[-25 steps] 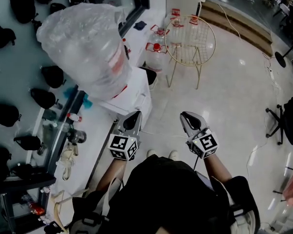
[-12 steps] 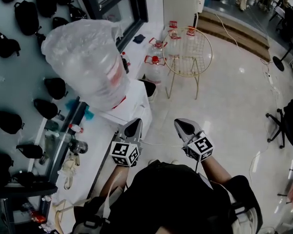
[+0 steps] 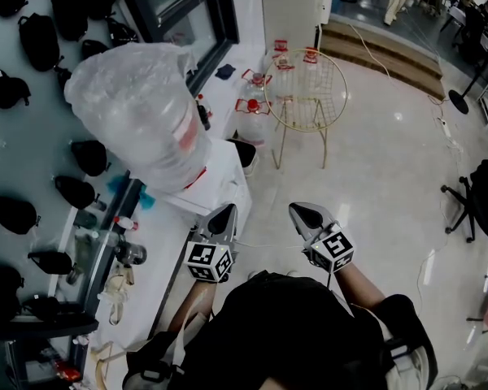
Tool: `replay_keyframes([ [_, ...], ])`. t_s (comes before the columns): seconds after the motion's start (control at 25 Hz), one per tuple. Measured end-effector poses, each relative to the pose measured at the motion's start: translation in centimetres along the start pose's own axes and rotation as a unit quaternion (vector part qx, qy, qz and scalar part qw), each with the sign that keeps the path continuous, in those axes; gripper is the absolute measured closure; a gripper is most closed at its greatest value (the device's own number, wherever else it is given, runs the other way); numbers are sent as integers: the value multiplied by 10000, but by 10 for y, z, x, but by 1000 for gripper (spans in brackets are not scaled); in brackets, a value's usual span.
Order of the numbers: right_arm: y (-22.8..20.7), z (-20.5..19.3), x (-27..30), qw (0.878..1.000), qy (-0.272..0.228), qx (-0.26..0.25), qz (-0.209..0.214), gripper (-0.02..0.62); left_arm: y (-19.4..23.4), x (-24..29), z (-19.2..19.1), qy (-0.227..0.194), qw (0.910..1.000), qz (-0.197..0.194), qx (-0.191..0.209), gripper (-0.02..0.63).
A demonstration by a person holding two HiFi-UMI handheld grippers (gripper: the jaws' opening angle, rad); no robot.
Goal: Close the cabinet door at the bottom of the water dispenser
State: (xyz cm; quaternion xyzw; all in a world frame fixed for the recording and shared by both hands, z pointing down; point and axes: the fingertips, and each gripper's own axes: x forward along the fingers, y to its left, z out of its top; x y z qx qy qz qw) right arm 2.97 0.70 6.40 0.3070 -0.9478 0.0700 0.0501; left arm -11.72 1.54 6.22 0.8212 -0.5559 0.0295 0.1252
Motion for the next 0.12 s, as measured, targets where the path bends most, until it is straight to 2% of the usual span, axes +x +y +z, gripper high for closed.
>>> replay_keyframes([
  [0.12, 1, 0, -1, 10000, -2, -18, -10, 589, -2, 0, 1, -35, 10000, 6, -3, 600],
])
